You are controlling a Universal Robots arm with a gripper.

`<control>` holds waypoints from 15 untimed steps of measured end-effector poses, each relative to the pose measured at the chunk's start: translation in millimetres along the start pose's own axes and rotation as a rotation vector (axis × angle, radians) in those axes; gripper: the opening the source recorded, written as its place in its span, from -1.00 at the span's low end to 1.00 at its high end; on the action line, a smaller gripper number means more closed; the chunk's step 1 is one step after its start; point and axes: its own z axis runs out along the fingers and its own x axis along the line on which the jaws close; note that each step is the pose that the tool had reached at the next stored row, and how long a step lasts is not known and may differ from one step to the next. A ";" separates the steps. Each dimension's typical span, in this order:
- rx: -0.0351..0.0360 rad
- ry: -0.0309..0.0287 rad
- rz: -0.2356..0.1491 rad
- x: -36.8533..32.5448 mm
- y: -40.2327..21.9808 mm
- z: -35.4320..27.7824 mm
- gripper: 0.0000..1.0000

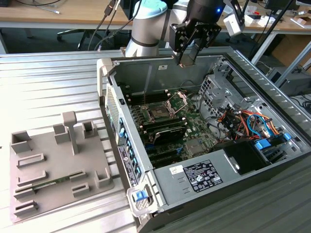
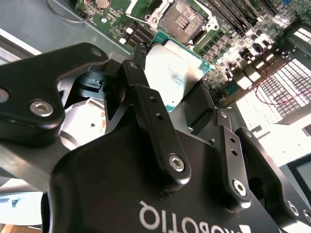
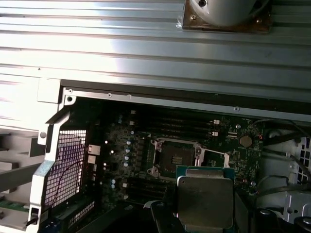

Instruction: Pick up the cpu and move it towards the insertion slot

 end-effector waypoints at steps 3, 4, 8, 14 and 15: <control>0.0000 0.0000 0.000 0.0 0.0 0.8 0.10; 0.0000 0.0000 0.000 0.0 -0.1 1.0 0.10; 0.0001 0.0000 0.000 0.0 -0.1 2.1 0.10; 0.0000 0.0000 0.000 0.0 -0.2 3.5 0.10; 0.0000 0.0000 0.000 0.0 -0.2 3.7 0.10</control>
